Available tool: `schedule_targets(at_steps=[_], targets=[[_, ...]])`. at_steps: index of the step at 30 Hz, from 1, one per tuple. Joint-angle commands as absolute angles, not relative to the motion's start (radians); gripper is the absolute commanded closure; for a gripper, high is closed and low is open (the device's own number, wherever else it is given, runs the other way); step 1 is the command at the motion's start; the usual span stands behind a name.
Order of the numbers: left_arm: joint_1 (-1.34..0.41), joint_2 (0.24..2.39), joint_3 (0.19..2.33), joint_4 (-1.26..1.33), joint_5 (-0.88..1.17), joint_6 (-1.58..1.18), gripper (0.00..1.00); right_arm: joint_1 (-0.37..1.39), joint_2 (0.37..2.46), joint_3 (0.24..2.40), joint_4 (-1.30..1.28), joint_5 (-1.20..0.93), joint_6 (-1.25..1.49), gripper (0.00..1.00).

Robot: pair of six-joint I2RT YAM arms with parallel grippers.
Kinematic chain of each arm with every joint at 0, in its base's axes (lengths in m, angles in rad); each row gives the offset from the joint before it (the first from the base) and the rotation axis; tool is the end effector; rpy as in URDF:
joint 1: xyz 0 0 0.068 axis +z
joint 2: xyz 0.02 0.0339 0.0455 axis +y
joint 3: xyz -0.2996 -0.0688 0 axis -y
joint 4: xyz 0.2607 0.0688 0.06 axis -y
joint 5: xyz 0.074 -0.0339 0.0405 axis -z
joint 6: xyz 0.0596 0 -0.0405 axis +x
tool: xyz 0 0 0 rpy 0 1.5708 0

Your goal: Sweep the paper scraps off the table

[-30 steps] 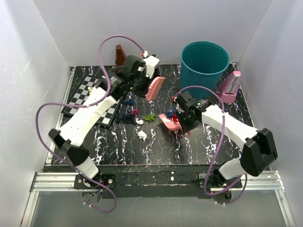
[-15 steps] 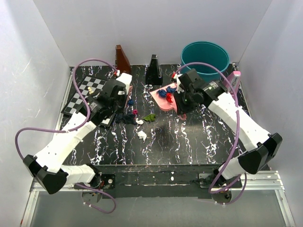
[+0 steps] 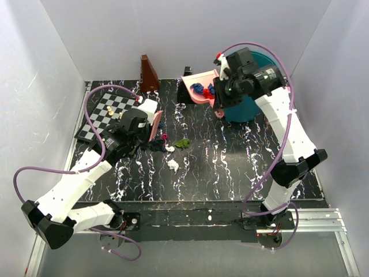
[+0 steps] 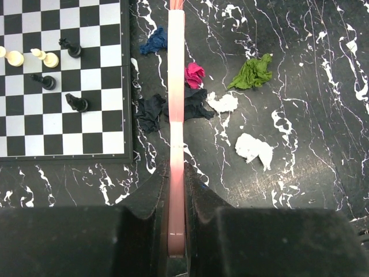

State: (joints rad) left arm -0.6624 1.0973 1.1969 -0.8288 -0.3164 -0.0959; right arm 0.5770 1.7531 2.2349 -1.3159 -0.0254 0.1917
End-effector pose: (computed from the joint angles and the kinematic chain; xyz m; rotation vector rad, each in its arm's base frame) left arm 0.1961 -0.1294 0.3787 0.4748 2.2063 -0.0393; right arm 0.3070 0.2016 0.4832 -0.4790 2.3932 0.3819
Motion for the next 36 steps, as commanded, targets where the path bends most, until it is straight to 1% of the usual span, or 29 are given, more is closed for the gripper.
schedule_targets(at_steps=[1,7,11,15,17,20,24,26,27,30,36], targets=[[-0.660,1.089,1.174,-0.778,-0.284,-0.092,1.00,0.465,1.758,2.310,-1.396,-0.142,0.225,0.99],[-0.660,1.115,1.170,-0.767,-0.247,-0.098,1.00,0.347,1.758,2.332,-1.352,-0.251,0.258,0.99],[-0.658,1.123,1.167,-0.761,-0.244,-0.095,1.00,0.266,1.753,2.329,-1.286,-0.388,0.290,0.99],[-0.660,1.120,1.146,-0.744,-0.229,-0.087,1.00,0.183,1.717,2.235,-1.146,-0.518,0.357,0.99],[-0.660,1.114,1.134,-0.732,-0.224,-0.081,1.00,0.135,1.675,2.136,-1.027,-0.592,0.422,0.99],[-0.658,1.108,1.114,-0.713,-0.222,-0.072,1.00,0.080,1.609,1.930,-0.800,-0.727,0.537,0.99],[-0.658,1.101,1.098,-0.701,-0.224,-0.069,1.00,0.019,1.549,1.748,-0.542,-0.851,0.678,0.99],[-0.660,1.101,1.094,-0.698,-0.222,-0.068,1.00,0.012,1.525,1.653,-0.395,-0.914,0.789,0.99],[-0.660,1.103,1.092,-0.698,-0.222,-0.066,1.00,-0.026,1.516,1.619,-0.333,-0.939,0.837,0.99],[-0.658,1.103,1.091,-0.695,-0.222,-0.064,1.00,-0.052,1.499,1.521,-0.148,-0.997,0.974,0.99],[-0.660,1.101,1.088,-0.693,-0.222,-0.061,1.00,-0.106,1.489,1.321,0.436,-1.061,1.383,0.99]])
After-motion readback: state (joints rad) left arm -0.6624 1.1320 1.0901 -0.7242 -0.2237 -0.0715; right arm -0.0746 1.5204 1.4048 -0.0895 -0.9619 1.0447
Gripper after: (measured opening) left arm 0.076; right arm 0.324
